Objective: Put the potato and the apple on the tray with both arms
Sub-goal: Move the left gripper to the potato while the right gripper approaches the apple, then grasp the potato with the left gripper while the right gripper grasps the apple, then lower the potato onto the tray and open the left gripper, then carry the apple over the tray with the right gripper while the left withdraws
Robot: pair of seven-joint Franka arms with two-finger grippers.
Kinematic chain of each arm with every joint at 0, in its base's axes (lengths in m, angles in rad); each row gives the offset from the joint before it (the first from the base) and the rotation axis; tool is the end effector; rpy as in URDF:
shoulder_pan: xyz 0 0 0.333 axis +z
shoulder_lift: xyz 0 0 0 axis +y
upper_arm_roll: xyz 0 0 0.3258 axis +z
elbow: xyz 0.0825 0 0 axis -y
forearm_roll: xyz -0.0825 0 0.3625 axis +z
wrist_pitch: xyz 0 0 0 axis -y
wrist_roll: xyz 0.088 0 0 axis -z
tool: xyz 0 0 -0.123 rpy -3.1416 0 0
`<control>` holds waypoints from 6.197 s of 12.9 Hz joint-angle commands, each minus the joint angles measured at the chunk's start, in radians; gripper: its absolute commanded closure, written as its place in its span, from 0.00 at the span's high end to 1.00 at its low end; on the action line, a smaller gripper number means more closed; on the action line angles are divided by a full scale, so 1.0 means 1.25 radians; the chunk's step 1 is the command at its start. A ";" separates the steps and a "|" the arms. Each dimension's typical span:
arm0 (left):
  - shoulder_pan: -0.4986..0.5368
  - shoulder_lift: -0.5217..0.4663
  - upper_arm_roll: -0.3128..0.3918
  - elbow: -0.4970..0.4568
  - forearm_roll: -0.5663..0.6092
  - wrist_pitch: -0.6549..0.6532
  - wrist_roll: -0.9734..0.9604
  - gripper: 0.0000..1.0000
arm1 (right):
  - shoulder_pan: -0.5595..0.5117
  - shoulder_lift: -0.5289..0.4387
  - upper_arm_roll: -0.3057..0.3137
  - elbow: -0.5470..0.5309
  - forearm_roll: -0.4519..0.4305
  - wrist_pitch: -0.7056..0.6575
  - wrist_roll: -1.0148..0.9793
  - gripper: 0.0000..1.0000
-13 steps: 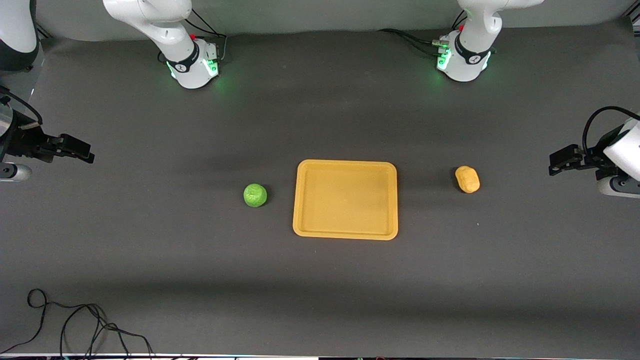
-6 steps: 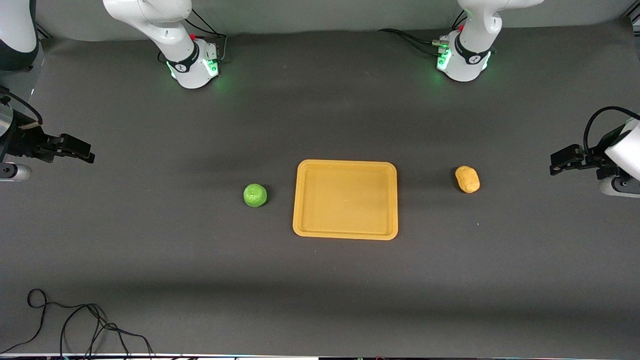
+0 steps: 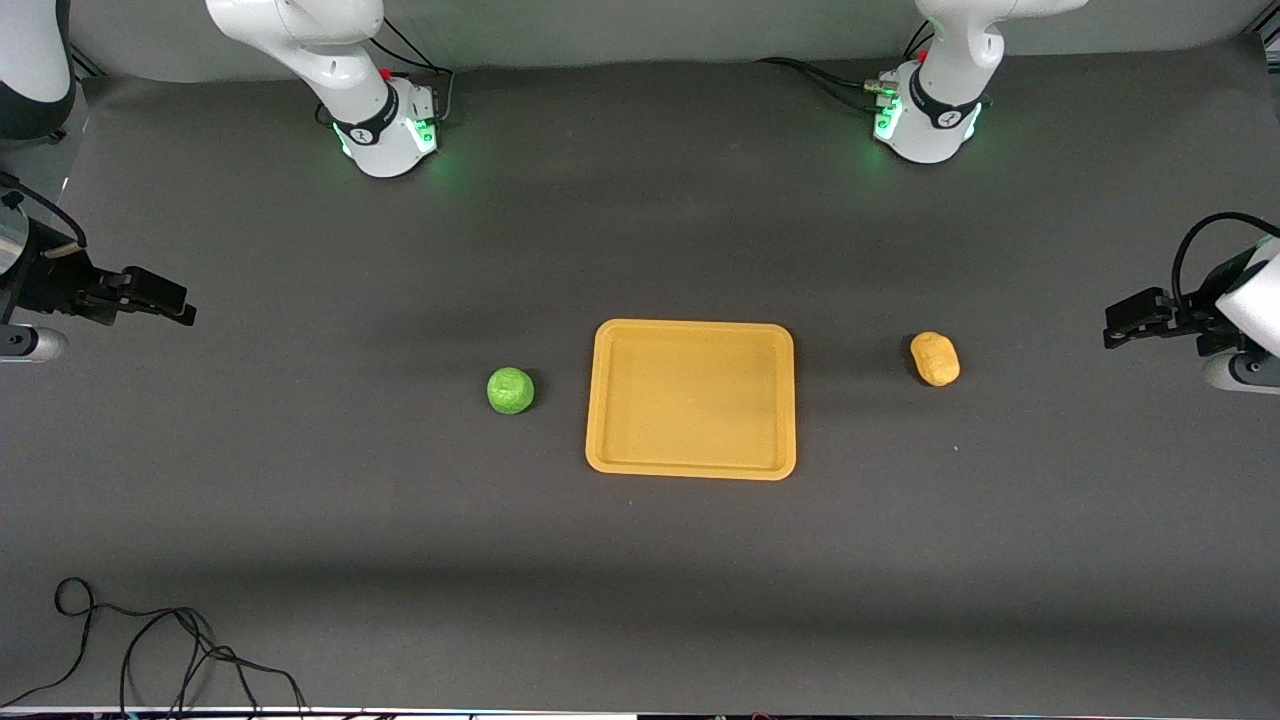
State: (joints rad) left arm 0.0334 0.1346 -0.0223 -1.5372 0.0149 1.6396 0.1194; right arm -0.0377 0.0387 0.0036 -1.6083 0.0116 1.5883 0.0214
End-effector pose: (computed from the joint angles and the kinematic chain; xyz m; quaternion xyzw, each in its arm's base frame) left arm 0.5784 0.0090 0.5646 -0.9984 0.0547 0.0164 0.0049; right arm 0.5431 -0.0172 0.5821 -0.9992 0.0280 0.0293 0.0060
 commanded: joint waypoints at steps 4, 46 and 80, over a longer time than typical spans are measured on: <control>-0.002 -0.016 -0.003 -0.026 -0.007 -0.024 -0.001 1.00 | 0.014 -0.016 0.000 -0.015 0.019 -0.007 -0.006 1.00; -0.316 0.370 -0.131 -0.164 -0.116 0.508 -0.386 0.10 | 0.420 0.327 -0.010 -0.440 -0.083 0.942 0.476 1.00; -0.100 -0.097 -0.069 -0.170 0.079 0.059 -0.337 1.00 | 0.677 0.639 0.044 0.514 -0.105 0.223 0.863 0.49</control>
State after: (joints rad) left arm -0.1152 0.0171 -0.1100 -1.7376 0.1102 1.6853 -0.3182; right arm 0.8065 0.7601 0.0667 -1.0310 -0.0907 1.8425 1.0795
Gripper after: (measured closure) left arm 0.000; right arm 0.344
